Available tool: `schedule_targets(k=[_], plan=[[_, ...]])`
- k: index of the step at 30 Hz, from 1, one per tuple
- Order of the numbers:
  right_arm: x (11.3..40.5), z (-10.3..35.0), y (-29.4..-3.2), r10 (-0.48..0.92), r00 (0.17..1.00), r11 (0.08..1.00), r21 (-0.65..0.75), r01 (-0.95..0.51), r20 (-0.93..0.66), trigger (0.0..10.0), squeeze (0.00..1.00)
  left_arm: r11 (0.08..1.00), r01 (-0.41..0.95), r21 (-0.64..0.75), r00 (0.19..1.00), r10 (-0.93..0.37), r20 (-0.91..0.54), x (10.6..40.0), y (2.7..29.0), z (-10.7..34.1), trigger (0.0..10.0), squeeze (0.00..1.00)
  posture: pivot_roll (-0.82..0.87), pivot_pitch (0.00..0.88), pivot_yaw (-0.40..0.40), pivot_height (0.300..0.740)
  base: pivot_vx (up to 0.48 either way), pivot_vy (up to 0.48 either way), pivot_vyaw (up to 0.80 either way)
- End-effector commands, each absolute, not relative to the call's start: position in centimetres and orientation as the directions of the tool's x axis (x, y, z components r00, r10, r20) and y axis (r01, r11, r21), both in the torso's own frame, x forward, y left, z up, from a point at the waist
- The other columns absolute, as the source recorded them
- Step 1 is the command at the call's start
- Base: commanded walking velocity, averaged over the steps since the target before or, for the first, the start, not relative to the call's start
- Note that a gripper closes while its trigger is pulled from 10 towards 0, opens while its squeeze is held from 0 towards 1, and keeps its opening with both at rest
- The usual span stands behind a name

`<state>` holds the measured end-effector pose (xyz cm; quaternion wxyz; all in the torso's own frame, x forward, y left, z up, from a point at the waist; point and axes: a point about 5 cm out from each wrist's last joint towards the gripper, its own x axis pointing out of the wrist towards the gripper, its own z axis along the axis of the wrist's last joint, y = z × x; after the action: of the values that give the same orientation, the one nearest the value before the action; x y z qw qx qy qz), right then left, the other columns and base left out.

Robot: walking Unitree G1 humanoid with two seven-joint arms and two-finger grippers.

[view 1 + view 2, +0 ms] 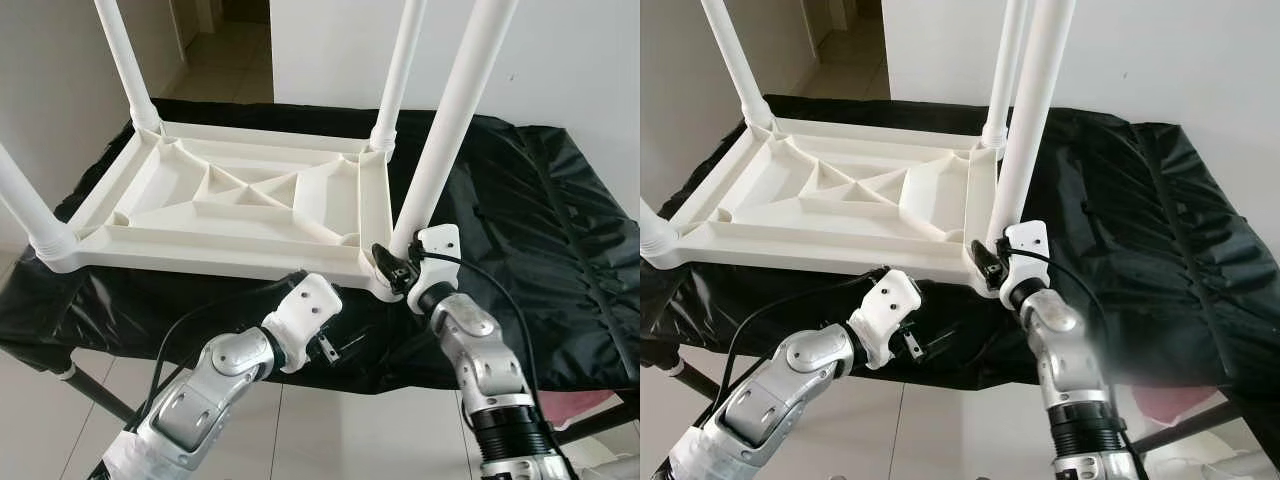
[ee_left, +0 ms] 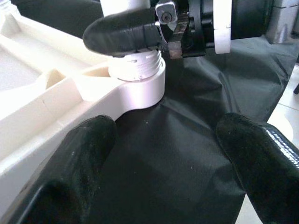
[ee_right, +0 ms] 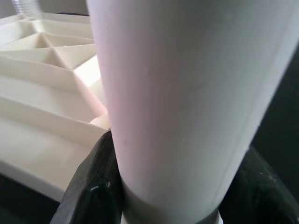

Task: Building children table

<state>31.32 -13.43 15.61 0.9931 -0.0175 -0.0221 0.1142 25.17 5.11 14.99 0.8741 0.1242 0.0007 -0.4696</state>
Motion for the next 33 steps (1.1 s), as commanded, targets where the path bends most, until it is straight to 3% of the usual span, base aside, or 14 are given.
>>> schedule_targets(k=[1,7,16,17,18,19,23,33], plan=[[30.9,14.5,-13.5,0.144,0.989,0.989,-0.026,-0.145,-0.018,10.0,0.00,0.492,0.845,0.209,0.522,-0.843,-0.131,24.8,5.1,14.9,10.0,0.00,-0.02,0.096,-0.017,0.740,0.000,0.000,0.00],[29.7,14.1,-12.4,-0.029,0.999,0.999,0.019,0.030,-0.022,10.0,0.00,0.490,0.847,0.205,0.520,-0.844,-0.132,24.7,5.0,14.9,10.0,0.00,-0.02,0.092,-0.015,0.740,0.000,0.000,0.00],[29.2,14.8,-12.2,-0.074,0.997,0.995,0.062,0.074,0.001,10.0,0.00,0.475,0.856,0.203,0.506,-0.851,-0.140,24.7,4.9,14.8,10.0,0.00,-0.03,0.086,-0.005,0.740,0.000,0.000,0.00],[29.1,14.9,-12.3,-0.074,0.997,0.996,0.059,0.073,0.006,10.0,0.11,0.473,0.857,0.204,0.504,-0.852,-0.140,24.7,4.9,14.8,10.0,0.00,-0.03,0.086,-0.005,0.740,0.000,0.000,0.00],[29.1,14.9,-12.3,-0.074,0.997,0.996,0.059,0.073,0.006,10.0,0.11,0.473,0.857,0.204,0.504,-0.852,-0.140,24.7,4.9,14.8,10.0,0.00,-0.03,0.086,-0.005,0.740,0.000,0.000,0.00],[29.2,15.1,-12.5,-0.069,0.997,0.996,0.060,0.068,0.017,10.0,1.00,0.472,0.857,0.205,0.503,-0.853,-0.139,24.7,4.9,14.8,10.0,0.00,-0.03,0.080,-0.003,0.740,0.000,0.000,0.00],[29.2,15.5,-12.7,-0.035,0.998,0.997,0.069,0.032,0.044,10.0,1.00,0.470,0.858,0.207,0.501,-0.854,-0.139,24.7,4.9,14.8,10.0,0.00,-0.03,0.078,-0.004,0.740,0.000,0.000,0.00],[29.7,16.2,-14.6,0.200,0.979,0.979,0.025,-0.201,0.037,10.0,1.00,0.471,0.858,0.204,0.502,-0.853,-0.144,24.5,4.9,14.7,10.0,0.00,-0.03,0.075,-0.009,0.740,0.000,0.000,0.00]])
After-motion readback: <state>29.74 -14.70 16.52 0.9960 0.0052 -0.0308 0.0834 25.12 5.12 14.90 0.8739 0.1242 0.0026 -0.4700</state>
